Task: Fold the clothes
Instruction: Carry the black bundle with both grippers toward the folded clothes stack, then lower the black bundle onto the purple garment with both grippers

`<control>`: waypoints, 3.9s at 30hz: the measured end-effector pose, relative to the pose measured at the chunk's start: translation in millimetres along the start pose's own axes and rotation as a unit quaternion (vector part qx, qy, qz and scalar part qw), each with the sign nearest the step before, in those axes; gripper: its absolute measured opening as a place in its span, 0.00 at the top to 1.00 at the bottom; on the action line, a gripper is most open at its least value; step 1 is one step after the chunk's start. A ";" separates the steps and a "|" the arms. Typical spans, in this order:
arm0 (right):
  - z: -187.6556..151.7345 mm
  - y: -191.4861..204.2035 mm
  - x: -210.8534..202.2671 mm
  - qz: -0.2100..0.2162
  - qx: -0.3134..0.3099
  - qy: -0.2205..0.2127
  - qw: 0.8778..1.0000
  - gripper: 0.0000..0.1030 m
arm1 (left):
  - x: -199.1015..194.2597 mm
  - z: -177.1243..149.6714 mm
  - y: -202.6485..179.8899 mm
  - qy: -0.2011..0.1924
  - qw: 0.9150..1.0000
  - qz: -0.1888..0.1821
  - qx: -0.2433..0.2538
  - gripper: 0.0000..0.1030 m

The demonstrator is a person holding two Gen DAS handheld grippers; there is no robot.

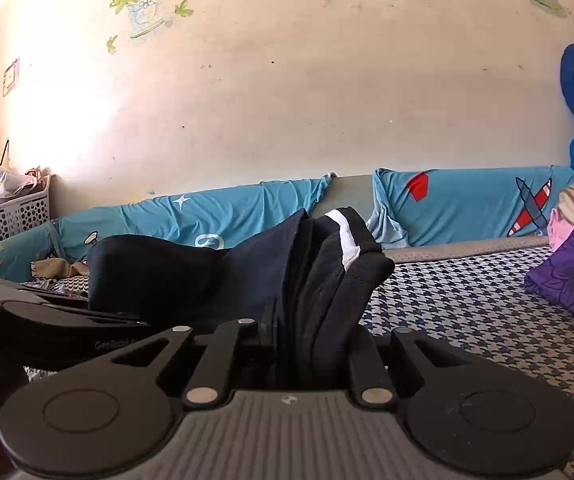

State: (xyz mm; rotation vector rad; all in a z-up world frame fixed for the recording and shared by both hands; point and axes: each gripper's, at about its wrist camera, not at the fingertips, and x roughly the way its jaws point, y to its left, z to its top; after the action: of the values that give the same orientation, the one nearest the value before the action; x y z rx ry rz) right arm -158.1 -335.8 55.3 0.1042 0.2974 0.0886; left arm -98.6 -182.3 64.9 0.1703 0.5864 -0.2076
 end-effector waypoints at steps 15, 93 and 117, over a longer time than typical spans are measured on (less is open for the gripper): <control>1.4 -16.1 1.6 -0.032 0.027 -0.006 0.999 0.87 | 16.8 18.5 -35.9 -0.014 0.999 -0.009 0.028 0.81; 10.2 -358.5 -0.2 -0.426 0.367 -0.056 0.825 0.73 | 243.2 190.8 -467.0 -0.093 0.948 -0.177 0.247 0.29; 8.7 -356.2 19.4 -0.373 0.366 -0.014 0.852 0.73 | 309.1 190.6 -432.7 0.007 0.981 -0.122 0.147 0.28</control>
State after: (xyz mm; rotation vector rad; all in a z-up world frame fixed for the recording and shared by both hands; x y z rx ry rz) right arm -111.5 -687.5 16.8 0.7415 0.3127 -0.8149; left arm 149.1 -686.3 3.7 0.3867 0.5877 -0.5332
